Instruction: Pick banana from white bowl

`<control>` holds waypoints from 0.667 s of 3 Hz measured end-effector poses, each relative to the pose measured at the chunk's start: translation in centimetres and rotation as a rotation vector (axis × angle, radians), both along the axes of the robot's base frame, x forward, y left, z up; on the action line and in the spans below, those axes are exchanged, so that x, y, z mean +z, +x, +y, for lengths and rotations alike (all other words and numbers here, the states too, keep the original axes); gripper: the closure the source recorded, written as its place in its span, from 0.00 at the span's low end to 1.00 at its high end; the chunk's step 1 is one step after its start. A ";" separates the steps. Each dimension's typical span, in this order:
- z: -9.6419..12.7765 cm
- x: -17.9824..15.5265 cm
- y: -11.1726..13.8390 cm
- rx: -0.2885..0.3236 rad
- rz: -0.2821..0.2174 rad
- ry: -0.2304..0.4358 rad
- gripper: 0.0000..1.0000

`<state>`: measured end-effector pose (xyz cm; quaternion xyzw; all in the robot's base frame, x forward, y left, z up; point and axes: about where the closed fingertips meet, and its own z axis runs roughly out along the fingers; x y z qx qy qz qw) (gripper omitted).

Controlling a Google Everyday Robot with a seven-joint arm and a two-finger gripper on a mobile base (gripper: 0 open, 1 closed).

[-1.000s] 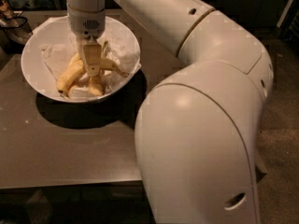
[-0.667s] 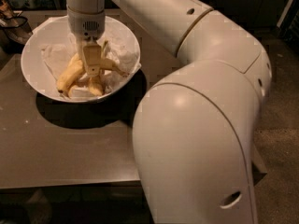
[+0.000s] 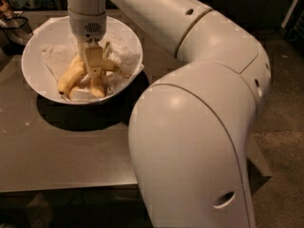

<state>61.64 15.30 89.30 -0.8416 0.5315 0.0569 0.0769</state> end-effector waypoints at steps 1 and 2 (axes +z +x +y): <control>0.1 -0.5 0.0 0.007 0.008 -0.001 0.47; 0.1 -0.9 0.0 0.013 0.016 -0.002 0.46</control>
Offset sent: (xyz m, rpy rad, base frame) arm -0.0188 -0.0227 -0.0110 -0.0805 0.0948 0.0338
